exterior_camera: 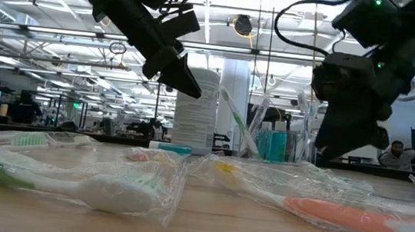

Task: Pick & Place toothbrushing station
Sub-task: Put the green toothbrush into the transparent organizer

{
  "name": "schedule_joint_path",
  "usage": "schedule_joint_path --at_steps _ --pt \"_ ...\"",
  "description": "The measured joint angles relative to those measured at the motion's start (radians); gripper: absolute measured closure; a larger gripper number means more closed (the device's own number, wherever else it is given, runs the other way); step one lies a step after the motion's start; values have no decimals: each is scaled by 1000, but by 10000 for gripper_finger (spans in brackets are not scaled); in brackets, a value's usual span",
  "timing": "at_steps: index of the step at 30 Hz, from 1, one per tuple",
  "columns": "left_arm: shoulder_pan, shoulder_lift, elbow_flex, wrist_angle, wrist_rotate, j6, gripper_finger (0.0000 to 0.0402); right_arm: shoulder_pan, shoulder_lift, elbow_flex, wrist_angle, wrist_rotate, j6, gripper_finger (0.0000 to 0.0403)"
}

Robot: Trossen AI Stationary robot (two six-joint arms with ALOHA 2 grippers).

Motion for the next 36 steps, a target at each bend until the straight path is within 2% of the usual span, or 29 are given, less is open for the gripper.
schedule_joint_path --at_steps 4,10,17,22,26,31,36 --pt "1 0 0 0 0 40 217 -4 0 -91 199 46 -16 252" --pt "1 0 0 2 0 84 217 -3 3 -132 213 126 -17 253" --pt "2 0 0 2 0 83 217 -3 78 -131 233 130 0 253" --pt "3 0 0 5 -1 83 217 -3 160 -129 344 141 -6 253" --pt "3 0 0 5 -1 83 217 -4 212 -128 405 140 -77 254" --pt "3 0 0 5 -1 83 217 -4 236 -128 423 140 -120 285" --pt "3 0 0 5 -1 83 217 -4 240 -131 494 157 -186 352"
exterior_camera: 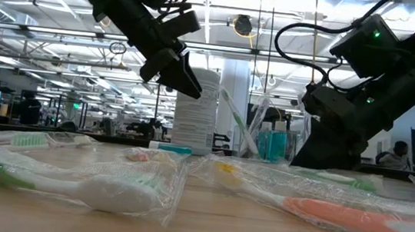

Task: Pick & Place toothbrushing station
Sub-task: Put the green toothbrush into the transparent organizer

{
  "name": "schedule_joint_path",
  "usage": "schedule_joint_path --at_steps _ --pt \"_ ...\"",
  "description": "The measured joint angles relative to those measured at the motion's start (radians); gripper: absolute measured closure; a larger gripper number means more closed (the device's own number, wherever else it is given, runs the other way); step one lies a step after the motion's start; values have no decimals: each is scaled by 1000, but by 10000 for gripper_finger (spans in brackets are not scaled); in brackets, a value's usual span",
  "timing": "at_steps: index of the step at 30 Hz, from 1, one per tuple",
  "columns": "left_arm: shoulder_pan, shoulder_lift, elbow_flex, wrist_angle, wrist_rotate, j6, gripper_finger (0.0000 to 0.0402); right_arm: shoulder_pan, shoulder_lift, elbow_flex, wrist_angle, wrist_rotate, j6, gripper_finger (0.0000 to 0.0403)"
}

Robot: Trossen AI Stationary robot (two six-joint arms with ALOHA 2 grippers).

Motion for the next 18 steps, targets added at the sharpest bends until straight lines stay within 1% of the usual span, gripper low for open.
schedule_joint_path --at_steps 2,4,10,13,16,18 --pt "0 0 0 0 0 0 218 0 3 -1 28 -9 -27 383" --pt "0 0 0 0 0 0 217 0 3 -2 45 -16 -41 397" --pt "0 0 0 0 -1 17 217 -1 -23 -2 81 -7 -50 401" --pt "0 0 0 1 -1 20 218 -13 -84 -2 76 17 -92 402" --pt "0 0 0 2 -1 20 217 -43 -169 -2 71 28 -167 402" --pt "0 0 0 5 -1 21 218 -64 -234 -2 76 57 -227 402"
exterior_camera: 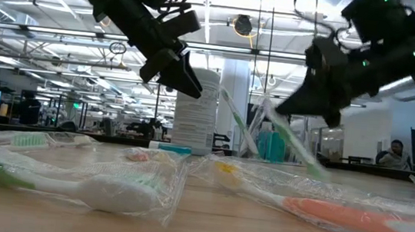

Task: Pick & Place toothbrushing station
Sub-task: Put the green toothbrush into the transparent organizer

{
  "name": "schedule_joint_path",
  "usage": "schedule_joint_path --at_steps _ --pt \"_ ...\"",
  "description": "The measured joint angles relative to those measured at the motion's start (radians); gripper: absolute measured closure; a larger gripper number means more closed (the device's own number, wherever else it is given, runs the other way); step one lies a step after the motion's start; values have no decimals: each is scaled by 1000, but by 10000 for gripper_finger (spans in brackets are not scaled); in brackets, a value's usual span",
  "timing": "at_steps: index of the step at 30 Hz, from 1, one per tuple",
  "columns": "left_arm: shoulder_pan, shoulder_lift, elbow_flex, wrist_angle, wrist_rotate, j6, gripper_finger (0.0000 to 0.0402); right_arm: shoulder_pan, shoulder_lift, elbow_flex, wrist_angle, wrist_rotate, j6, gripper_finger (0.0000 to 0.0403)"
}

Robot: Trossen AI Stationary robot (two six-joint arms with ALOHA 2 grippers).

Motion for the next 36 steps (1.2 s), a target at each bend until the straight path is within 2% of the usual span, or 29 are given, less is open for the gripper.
schedule_joint_path --at_steps 9,12,16,19,27,36 --pt "0 0 0 47 1 2 217 -96 -335 1 -1 55 -368 402" --pt "0 0 0 51 5 -2 217 -122 -435 1 -14 161 -519 403" --pt "0 0 0 77 6 -26 218 -166 -524 2 -5 388 -725 403" --pt "0 0 0 100 6 -45 217 -204 -542 2 18 464 -822 403" --pt "0 0 0 104 7 -124 217 -309 -493 -46 70 460 -846 403" --pt "0 0 0 103 7 -140 217 -388 -428 -229 447 461 -889 403"
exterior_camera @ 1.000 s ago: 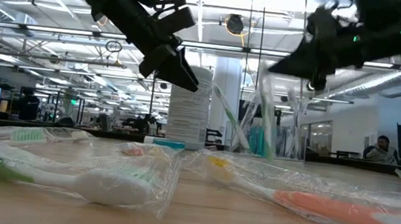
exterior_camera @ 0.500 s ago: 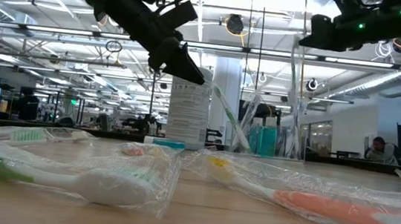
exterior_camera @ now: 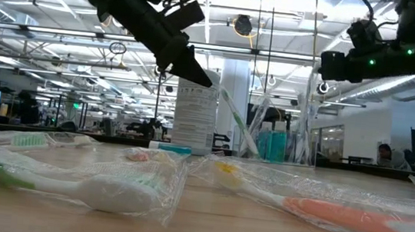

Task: Pick & Place toothbrushing station
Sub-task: Put the green toothbrush into the transparent organizer

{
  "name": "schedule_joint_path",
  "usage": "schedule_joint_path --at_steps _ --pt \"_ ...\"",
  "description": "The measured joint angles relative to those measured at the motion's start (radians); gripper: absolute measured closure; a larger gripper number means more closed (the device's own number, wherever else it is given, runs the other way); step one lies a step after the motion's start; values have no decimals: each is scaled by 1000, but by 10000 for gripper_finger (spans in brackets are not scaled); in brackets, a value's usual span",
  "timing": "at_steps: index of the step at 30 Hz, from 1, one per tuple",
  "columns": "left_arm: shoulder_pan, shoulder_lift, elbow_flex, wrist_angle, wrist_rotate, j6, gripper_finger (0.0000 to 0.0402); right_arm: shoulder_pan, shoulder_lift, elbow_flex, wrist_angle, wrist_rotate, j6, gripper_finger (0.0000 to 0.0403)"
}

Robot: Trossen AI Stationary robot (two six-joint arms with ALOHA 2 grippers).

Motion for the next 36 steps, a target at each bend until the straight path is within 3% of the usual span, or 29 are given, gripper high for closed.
schedule_joint_path --at_steps 5,11,24,31,36 --pt "0 0 0 -1 0 -9 217 -1 0 -29 94 -3 -62 403" --pt "0 0 0 -1 1 -20 217 2 0 -22 91 -1 -91 403" --pt "-19 -13 0 -97 -1 -24 217 1 17 -22 -193 -3 62 403" --pt "-50 -173 0 -295 -1 -124 217 1 43 -21 -210 -4 144 400" --pt "-52 -311 0 -494 -1 -285 217 -1 72 -20 -251 -26 207 401"
